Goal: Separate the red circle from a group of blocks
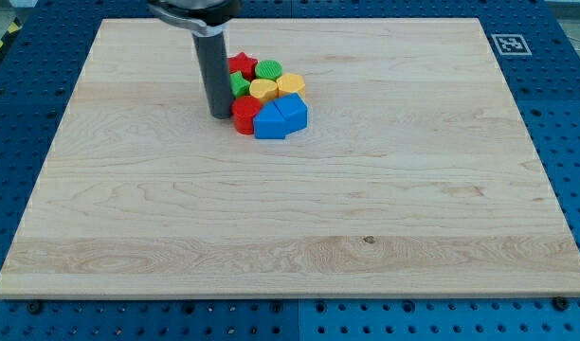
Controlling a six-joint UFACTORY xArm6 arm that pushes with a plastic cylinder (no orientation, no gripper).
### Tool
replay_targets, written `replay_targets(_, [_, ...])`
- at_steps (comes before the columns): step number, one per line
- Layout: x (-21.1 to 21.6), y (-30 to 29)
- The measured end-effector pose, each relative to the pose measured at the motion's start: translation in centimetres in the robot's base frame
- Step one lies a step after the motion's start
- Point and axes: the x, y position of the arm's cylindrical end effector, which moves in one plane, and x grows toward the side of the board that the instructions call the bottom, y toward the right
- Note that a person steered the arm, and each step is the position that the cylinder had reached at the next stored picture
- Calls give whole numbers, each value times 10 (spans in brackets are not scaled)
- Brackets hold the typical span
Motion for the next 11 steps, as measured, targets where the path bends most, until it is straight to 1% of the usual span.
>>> replay_targets(2, [-6, 18])
replay_targets(4, [-6, 48])
replay_targets(5, [-6, 49])
replay_targets(11, [92, 40])
